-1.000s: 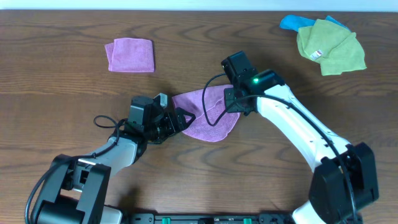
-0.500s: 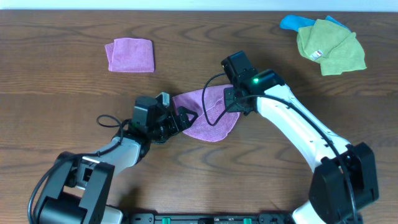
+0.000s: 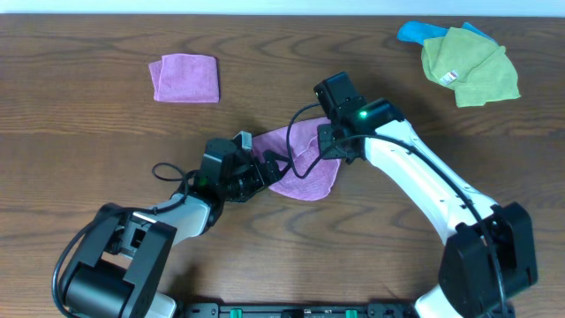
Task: Fold the cloth
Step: 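Reach the left gripper to the purple cloth's left edge, then grasp the left corner with the left gripper and spread the cloth flat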
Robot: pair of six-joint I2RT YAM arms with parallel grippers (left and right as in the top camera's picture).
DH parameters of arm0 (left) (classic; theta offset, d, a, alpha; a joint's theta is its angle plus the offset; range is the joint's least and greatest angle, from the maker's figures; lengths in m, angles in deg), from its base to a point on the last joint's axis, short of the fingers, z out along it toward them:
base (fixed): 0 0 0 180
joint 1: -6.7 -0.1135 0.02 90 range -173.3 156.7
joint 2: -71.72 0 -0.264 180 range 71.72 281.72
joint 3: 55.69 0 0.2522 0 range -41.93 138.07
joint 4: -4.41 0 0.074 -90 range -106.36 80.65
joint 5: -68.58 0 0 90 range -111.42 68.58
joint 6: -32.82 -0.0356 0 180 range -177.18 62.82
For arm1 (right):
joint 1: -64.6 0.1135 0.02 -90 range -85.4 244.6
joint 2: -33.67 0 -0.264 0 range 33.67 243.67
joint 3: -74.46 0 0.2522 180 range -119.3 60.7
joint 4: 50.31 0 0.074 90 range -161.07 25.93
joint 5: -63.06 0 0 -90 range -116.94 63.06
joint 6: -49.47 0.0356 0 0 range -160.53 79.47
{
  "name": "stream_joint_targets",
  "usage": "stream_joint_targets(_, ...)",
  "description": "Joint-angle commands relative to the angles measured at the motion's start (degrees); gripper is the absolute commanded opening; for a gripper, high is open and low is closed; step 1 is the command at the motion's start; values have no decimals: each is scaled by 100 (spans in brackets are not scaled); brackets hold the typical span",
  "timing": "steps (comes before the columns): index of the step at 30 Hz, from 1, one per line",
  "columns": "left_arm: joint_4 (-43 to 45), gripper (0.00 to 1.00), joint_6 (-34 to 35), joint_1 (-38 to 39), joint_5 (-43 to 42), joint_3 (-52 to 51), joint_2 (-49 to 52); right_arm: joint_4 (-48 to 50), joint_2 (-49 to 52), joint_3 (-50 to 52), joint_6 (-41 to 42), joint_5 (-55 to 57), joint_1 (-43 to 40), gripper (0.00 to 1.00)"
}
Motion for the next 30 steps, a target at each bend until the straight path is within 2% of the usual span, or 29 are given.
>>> stream_joint_targets(1, 79, 100, 251, 70, -39, 68, 57, 11, -37, -46, 70, 57, -4, 5)
stream_joint_targets(2, 120, 95, 254, 70, -101, 68, 57, 9, -37, -46, 70, 59, -4, 5)
stream_joint_targets(3, 181, 94, 254, 68, -186, 68, 57, 9, -37, -46, 70, 59, -4, 5)
stream_joint_targets(7, 544, 94, 258, 55, -422, 68, 57, 9, -37, -46, 68, 59, -4, 5)
stream_joint_targets(15, 1410, 94, 811, 50, -874, 68, 57, -11, -37, -46, 68, 96, -4, 5)
stream_joint_targets(21, 1698, 94, 1071, 42, -1064, 68, 50, -33, -37, -46, 68, 144, -4, 5)
stream_joint_targets(30, 2778, 93, 1829, 28, -1305, 68, 13, -48, -37, -46, 68, 146, -4, 5)
